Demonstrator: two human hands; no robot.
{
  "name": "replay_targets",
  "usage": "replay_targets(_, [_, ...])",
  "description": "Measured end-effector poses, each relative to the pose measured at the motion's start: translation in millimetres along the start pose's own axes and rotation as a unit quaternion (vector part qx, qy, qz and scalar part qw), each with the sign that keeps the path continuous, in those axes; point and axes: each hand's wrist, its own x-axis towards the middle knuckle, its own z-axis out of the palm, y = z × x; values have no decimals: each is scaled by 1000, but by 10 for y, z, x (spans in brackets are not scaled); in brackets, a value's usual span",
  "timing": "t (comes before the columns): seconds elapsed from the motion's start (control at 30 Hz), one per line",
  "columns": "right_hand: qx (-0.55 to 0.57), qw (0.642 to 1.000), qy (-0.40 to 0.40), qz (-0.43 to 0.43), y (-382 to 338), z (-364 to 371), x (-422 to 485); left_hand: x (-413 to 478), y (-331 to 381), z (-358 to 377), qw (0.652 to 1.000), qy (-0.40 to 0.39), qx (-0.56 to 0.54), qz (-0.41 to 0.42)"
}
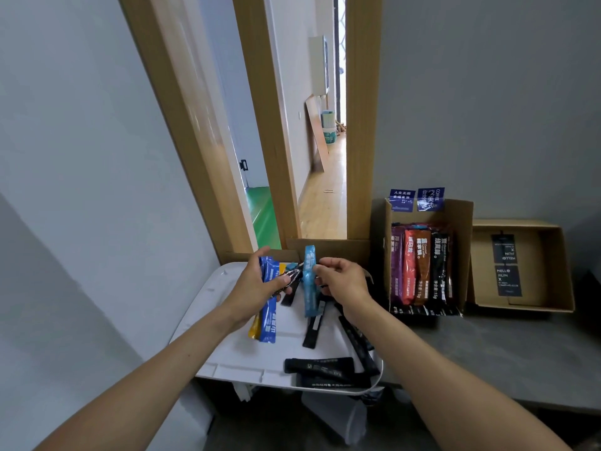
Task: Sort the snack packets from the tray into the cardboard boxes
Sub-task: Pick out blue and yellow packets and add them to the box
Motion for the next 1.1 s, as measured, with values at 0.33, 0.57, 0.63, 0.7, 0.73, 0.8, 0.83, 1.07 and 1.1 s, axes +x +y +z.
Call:
replay_targets(0.33, [128,989,-60,42,-56,63,72,92,80,-14,998,-52,47,-5])
replay_targets(0.57, [116,991,-58,36,-82,40,187,71,-21,28,999,-24,25,9])
replay_targets(0.63, [112,990,-79,40,-85,52,187,63,-30,31,1000,-16,25,5])
replay_targets(0.7, [104,990,-92,41,-84,57,204,67,-19,11,999,-10,37,-1])
replay_targets(0.73, [83,992,-84,35,-74,62,224,67,-8,-5,999,-4,47,-4])
replay_targets(0.8, [-84,996,-24,-32,-27,44,302,85,-13,-74,998,12,62,-14])
replay_targets(0.83, [-207,975,5,-81,9,26,334,92,-27,-118,998,17,61,-20])
replay_targets(1.07, [-588,796,-19,-144,190,96,286,121,-132,-270,996,38,67,-53])
replay_targets(1.1, [-589,797,-15,-130,177,110,279,116,-135,-274,995,43,64,-55])
